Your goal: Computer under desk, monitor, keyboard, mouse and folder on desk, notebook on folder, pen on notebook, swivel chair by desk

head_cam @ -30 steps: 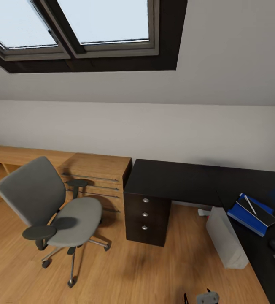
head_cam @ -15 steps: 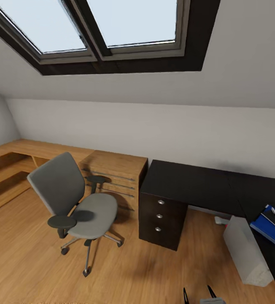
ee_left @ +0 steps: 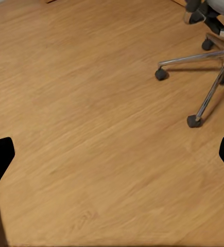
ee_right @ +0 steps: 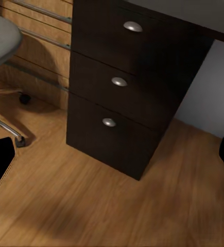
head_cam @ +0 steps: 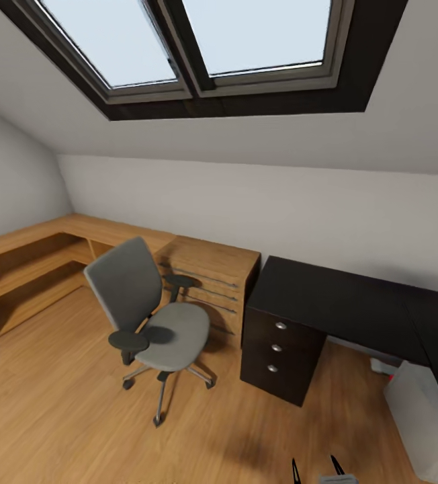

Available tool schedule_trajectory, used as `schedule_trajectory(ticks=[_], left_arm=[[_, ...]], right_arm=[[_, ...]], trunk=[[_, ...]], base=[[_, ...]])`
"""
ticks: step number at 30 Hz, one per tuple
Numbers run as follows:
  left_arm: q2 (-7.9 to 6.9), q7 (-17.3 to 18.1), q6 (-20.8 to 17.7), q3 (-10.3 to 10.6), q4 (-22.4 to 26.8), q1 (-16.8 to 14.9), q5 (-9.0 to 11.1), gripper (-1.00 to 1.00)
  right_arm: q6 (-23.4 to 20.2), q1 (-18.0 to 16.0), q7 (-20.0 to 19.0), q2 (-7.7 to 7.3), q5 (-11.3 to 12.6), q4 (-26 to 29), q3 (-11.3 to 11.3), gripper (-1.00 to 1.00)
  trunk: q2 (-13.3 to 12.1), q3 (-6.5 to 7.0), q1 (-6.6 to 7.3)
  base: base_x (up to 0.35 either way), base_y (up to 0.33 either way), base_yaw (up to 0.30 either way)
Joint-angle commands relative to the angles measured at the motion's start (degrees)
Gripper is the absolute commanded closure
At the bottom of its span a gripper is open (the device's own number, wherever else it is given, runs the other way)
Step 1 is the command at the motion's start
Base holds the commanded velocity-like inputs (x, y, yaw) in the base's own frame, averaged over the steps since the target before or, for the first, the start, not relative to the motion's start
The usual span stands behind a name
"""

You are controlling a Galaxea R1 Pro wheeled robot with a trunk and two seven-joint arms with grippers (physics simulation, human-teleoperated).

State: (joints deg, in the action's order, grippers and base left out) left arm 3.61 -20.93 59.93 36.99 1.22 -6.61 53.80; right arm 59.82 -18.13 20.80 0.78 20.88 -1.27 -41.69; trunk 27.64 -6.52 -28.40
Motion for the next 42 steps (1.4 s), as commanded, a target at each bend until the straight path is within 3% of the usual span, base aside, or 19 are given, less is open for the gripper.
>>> schedule_trajectory(ticks=[1,12,20,23,25,29,30,32,36,42], left_arm=[[0.07,-0.70,0.07,0.51,0.00,-0.02,-0.04,-1.00],[0.06,-0.56,0.07,0.58,0.01,0.02,-0.25,-1.00],[0.00,-0.52,0.07,0.62,0.01,0.02,-0.27,-1.00],[-0.34,-0.35,0.07,0.69,0.02,0.02,-0.26,-1.00],[-1.81,1.14,0.07,0.95,0.02,0.20,-0.69,-1.00],[-4.93,7.81,0.07,1.04,0.02,1.56,-0.93,-1.00],[-8.92,21.80,0.07,1.06,0.01,2.22,-0.97,-1.00],[-10.19,26.50,0.07,1.07,0.00,2.35,-0.95,-1.00],[-11.08,29.70,0.07,1.07,-0.04,2.43,-0.91,-1.00],[-11.56,31.54,0.07,1.01,-0.05,2.47,-0.89,-1.00]], right_arm=[[0.18,-0.06,0.27,0.04,0.21,-0.13,-0.50,-1.00],[0.18,-0.03,0.64,0.19,0.21,-0.13,-0.56,-1.00],[0.18,0.02,3.81,0.33,0.14,-0.13,-0.58,-1.00],[0.18,0.07,4.85,0.29,0.03,-0.13,-0.59,-1.00],[0.18,0.26,5.09,0.17,-0.18,-0.13,-0.59,-1.00],[0.18,0.48,5.08,-0.05,-0.39,-0.13,-0.59,-1.00],[0.18,0.96,4.99,-0.20,-0.99,-0.08,-0.68,-1.00],[0.18,1.43,4.97,-0.29,-2.15,-0.06,-0.72,-1.00],[0.18,1.83,4.96,-0.77,-4.87,-0.05,-0.75,-1.00],[0.18,2.35,4.95,-3.08,-11.00,-0.05,-0.83,-1.00]], trunk=[[-0.31,0.04,0.20],[-4.72,1.63,2.61],[-4.72,1.35,2.61],[-4.72,1.24,2.61],[-4.72,1.17,2.61],[-4.72,1.03,2.61],[-4.72,1.00,2.61],[-4.72,0.93,2.61],[-4.72,0.79,2.61],[-4.72,0.58,2.61]], base=[[0.000,0.000,0.263],[0.000,0.000,0.262],[0.000,0.000,0.262],[0.000,0.000,0.260],[0.000,0.000,0.260],[0.000,0.000,0.259],[0.000,0.000,0.258],[0.000,0.000,0.258],[0.000,0.000,0.257],[0.000,0.000,0.257]])
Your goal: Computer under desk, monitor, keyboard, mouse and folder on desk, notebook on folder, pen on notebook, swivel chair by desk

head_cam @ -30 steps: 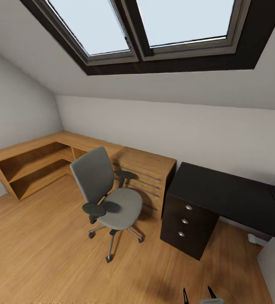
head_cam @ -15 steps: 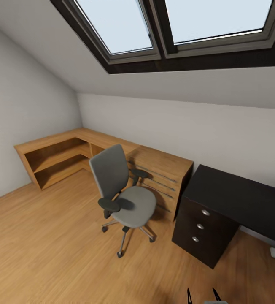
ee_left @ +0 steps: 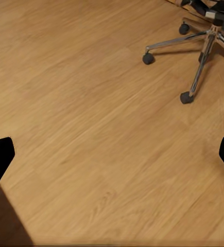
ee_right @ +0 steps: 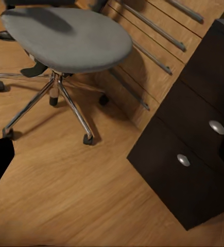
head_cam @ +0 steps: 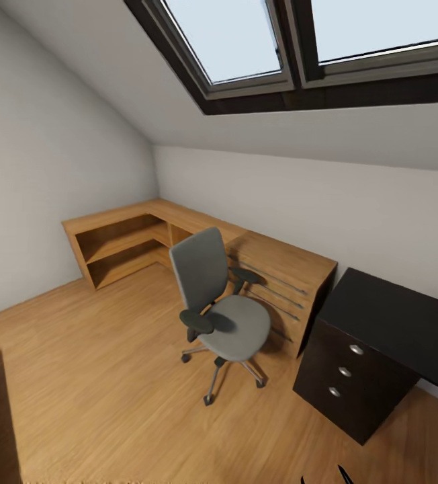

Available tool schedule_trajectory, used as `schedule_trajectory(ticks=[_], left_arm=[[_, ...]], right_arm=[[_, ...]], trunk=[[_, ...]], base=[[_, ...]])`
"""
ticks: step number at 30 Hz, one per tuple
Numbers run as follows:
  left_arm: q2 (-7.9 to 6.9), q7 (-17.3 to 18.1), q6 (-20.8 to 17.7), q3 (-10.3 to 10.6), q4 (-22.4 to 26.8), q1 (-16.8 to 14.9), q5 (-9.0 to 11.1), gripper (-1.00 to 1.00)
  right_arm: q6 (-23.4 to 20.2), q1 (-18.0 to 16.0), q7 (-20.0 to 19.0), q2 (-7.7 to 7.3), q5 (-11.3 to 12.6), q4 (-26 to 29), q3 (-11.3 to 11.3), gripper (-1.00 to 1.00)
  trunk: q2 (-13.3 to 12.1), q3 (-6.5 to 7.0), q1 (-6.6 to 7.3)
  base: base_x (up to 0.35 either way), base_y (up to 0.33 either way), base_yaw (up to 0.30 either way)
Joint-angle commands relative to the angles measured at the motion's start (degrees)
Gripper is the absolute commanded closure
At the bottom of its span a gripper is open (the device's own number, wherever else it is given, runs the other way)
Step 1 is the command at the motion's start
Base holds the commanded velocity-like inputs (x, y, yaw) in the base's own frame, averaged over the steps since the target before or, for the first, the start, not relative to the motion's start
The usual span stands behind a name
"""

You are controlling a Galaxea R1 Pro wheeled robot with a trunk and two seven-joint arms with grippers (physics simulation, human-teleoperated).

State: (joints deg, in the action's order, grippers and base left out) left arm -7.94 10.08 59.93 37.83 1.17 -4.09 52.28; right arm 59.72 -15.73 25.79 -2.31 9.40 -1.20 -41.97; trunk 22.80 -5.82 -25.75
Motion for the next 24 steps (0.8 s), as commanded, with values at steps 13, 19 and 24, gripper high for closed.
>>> schedule_trajectory(ticks=[13,19,24], left_arm=[[0.16,0.90,0.08,0.14,0.02,-0.04,0.63,-1.00],[0.20,0.90,0.08,0.03,0.05,-0.04,0.67,-1.00],[0.20,0.90,0.08,-0.08,0.05,-0.04,0.72,-1.00]], right_arm=[[0.28,0.08,0.13,-0.33,-1.48,-0.12,-0.64,-1.00],[0.28,0.08,0.26,0.00,-1.19,-0.12,-0.45,-1.00],[0.00,0.08,0.27,0.76,-1.15,-0.12,-0.33,-1.00]], trunk=[[0.12,-0.41,-0.03],[0.12,-0.42,-0.03],[0.12,-0.43,-0.03]], base=[[0.000,0.000,0.224],[0.000,0.000,0.061],[0.000,0.000,0.013]])
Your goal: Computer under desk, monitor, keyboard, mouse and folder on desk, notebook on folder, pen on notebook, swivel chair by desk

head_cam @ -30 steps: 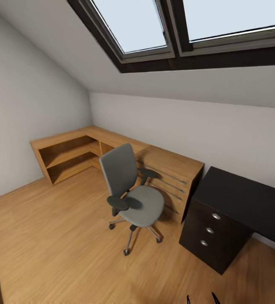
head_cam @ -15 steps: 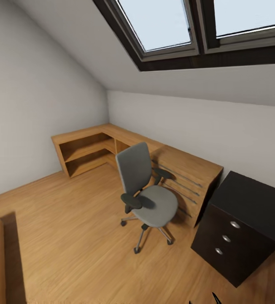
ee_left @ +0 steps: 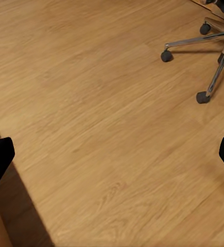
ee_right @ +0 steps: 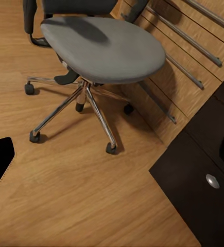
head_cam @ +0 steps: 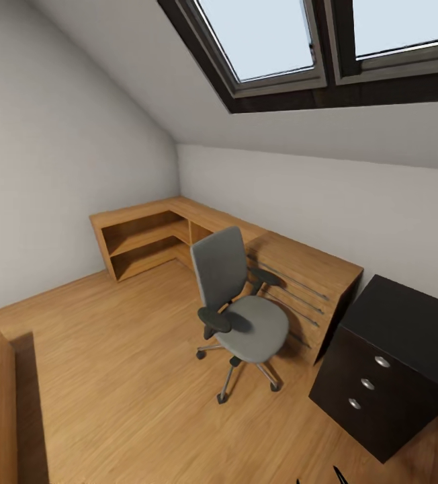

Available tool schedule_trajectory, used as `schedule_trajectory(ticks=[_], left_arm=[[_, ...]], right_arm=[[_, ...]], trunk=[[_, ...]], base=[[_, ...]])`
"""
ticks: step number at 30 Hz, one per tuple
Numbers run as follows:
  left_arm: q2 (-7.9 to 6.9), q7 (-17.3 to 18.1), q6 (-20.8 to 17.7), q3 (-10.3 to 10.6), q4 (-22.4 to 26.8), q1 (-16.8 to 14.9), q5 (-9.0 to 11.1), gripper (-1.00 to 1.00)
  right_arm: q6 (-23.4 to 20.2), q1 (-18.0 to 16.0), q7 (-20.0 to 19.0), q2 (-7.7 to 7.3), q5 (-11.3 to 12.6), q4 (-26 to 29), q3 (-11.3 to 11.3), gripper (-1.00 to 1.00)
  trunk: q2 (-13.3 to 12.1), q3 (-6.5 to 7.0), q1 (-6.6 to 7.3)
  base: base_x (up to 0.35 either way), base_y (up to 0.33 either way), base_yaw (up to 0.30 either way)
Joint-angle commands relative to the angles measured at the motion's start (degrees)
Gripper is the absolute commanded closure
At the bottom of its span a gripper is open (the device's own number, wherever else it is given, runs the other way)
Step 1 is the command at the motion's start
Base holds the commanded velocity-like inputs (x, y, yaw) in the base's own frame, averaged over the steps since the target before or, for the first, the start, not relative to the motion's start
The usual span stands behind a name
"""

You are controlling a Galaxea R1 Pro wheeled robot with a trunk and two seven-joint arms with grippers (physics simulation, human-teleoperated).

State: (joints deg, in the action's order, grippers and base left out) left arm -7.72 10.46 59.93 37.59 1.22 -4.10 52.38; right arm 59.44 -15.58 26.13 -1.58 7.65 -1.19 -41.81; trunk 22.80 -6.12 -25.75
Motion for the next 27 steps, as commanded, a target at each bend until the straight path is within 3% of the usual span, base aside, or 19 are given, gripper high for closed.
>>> schedule_trajectory(ticks=[1,15,21,27], left_arm=[[0.00,0.52,0.07,0.15,0.01,-0.03,0.64,-1.00],[0.12,-0.62,0.07,-0.20,0.01,-0.03,0.92,-1.00],[0.47,-3.24,-7.74,-0.04,0.12,-0.03,1.23,-1.00],[0.58,-4.28,-10.43,-0.05,0.17,-0.03,1.30,-1.00]], right_arm=[[0.22,-0.07,-0.08,0.13,0.60,-0.13,-0.48,-1.00],[-0.02,-0.07,-0.03,0.59,0.61,-0.13,-0.46,-1.00],[0.01,-0.07,0.02,0.61,0.66,-0.13,-0.46,-1.00],[0.05,-0.07,0.06,0.91,0.68,-0.13,-0.46,-1.00]], trunk=[[0.12,-0.12,-0.03],[0.12,-0.12,-0.03],[0.12,-0.12,-0.03],[0.12,-0.12,-0.03]], base=[[0.000,0.000,0.020],[0.000,0.000,0.183],[0.000,0.000,0.248],[0.000,0.000,0.260]])
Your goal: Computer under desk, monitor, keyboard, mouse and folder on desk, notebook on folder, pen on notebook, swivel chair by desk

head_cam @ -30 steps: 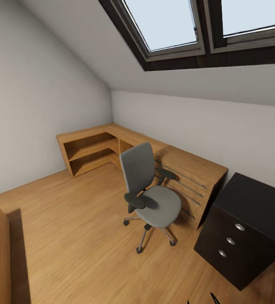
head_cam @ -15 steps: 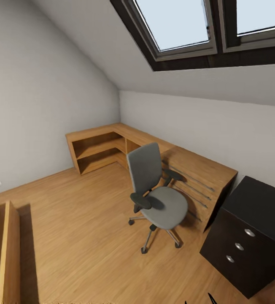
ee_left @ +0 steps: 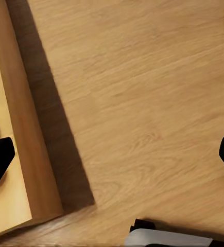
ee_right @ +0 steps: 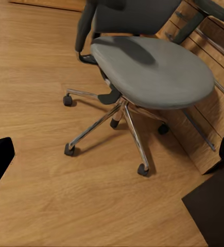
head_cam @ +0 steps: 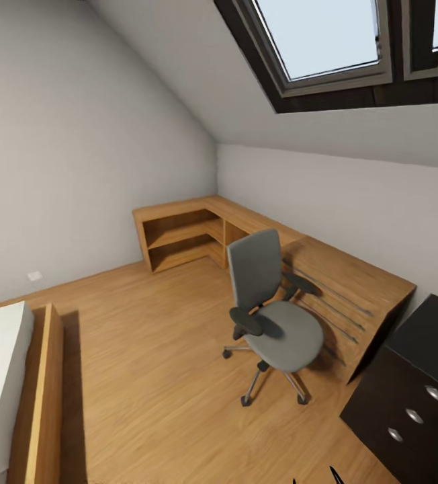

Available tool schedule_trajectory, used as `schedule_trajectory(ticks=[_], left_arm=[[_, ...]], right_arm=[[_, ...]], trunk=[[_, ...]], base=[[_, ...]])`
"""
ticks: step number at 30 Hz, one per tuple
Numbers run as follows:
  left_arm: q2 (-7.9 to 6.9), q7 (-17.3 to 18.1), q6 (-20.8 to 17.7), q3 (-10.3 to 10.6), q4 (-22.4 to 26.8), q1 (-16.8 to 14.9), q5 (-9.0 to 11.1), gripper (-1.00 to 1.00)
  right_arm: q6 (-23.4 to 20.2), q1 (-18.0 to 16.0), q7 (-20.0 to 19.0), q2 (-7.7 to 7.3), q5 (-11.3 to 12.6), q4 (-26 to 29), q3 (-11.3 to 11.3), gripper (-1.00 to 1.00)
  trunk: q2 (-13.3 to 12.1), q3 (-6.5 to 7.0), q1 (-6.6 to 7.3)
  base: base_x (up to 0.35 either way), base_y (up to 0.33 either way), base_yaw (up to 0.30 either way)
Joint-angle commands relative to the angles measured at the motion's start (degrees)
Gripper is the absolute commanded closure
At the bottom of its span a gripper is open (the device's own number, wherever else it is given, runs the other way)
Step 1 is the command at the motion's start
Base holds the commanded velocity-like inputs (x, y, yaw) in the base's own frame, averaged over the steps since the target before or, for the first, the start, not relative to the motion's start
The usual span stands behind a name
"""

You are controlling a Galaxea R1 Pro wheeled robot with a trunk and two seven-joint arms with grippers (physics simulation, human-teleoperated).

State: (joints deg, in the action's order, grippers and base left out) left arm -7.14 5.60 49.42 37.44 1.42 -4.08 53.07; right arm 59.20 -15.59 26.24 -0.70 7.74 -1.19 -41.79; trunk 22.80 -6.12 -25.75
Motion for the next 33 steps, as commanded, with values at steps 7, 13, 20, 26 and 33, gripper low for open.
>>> schedule_trajectory(ticks=[7,13,20,26,33], left_arm=[[0.35,0.39,-0.90,0.18,0.06,-0.05,0.54,-1.00],[0.92,0.64,-1.06,0.31,0.08,-0.05,0.42,-1.00],[0.98,0.56,-1.10,0.35,0.08,-0.05,0.43,-1.00],[1.00,0.28,-1.23,0.29,0.08,-0.05,0.59,-1.00],[1.26,0.25,-1.25,0.27,0.08,-0.05,0.56,-1.00]], right_arm=[[0.30,-0.06,-0.05,0.53,0.58,-0.13,-0.46,-1.00],[0.31,-0.06,-0.10,0.60,0.54,-0.13,-0.48,-1.00],[0.23,-0.06,-0.13,0.61,0.53,-0.13,-0.49,-1.00],[0.22,-0.06,-0.13,0.61,0.53,-0.13,-0.49,-1.00],[0.22,-0.06,-0.15,0.68,0.45,-0.13,-0.49,-1.00]], trunk=[[0.12,-0.12,-0.03],[0.12,-0.12,-0.03],[0.12,-0.12,-0.03],[0.12,-0.12,-0.03],[0.12,-0.11,-0.03]], base=[[0.000,0.000,0.264],[0.000,0.000,0.265],[0.000,0.000,0.265],[0.133,0.000,0.266],[0.294,0.000,0.266]])
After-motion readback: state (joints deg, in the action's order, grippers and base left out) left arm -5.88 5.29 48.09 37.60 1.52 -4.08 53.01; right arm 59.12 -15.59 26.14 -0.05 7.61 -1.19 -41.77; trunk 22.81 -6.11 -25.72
